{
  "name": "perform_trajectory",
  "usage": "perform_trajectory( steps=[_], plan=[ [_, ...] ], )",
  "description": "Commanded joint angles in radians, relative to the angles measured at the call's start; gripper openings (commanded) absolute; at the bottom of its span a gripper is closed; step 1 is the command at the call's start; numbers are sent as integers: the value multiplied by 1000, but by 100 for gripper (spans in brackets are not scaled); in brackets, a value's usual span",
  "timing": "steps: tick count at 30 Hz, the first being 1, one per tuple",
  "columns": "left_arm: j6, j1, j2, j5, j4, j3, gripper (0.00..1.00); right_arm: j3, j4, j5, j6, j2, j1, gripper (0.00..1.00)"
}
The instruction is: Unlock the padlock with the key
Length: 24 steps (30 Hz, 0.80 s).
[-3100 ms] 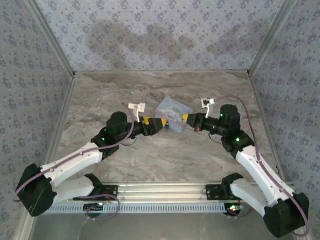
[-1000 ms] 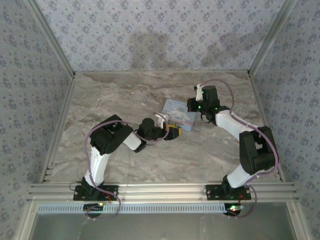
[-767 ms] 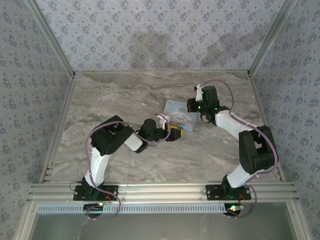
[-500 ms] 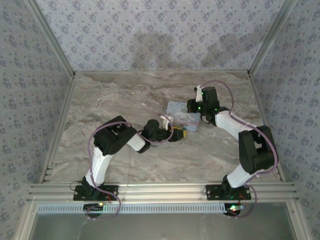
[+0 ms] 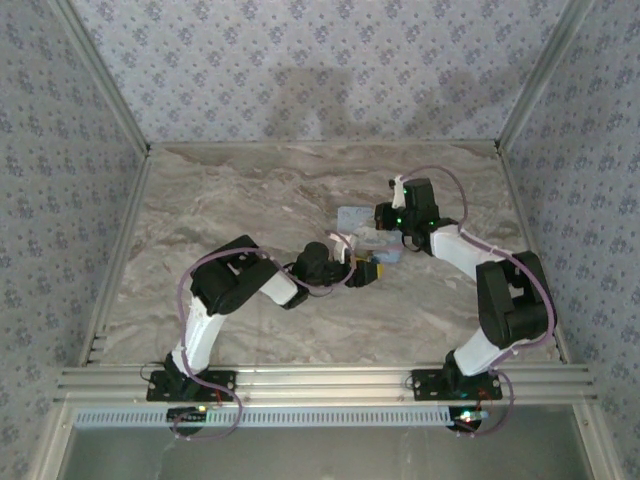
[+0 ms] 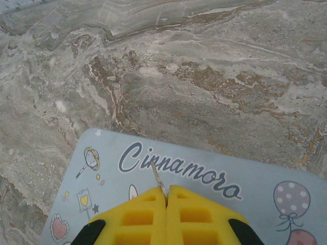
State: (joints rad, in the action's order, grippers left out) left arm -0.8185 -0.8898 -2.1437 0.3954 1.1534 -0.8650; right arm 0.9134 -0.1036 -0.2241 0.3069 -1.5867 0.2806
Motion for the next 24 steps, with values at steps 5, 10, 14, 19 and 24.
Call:
perform_trajectory(
  steps=[5,10,14,19,24],
  plan=[
    [-60,-18,-61,-139,-201,-6,75,-14,-13,-8,13,53,-17,0],
    [-48,-45,-64,-193,-268,-32,74,-14,-8,-7,11,53,-24,0],
    [-50,-63,-74,-194,-254,-38,74,0,20,19,8,37,-43,0],
    [-53,-63,-73,-204,-212,-14,75,41,90,117,-11,30,-93,0],
    [-57,-55,-69,-190,-196,-18,75,96,178,219,-11,-15,-150,0]
  ],
)
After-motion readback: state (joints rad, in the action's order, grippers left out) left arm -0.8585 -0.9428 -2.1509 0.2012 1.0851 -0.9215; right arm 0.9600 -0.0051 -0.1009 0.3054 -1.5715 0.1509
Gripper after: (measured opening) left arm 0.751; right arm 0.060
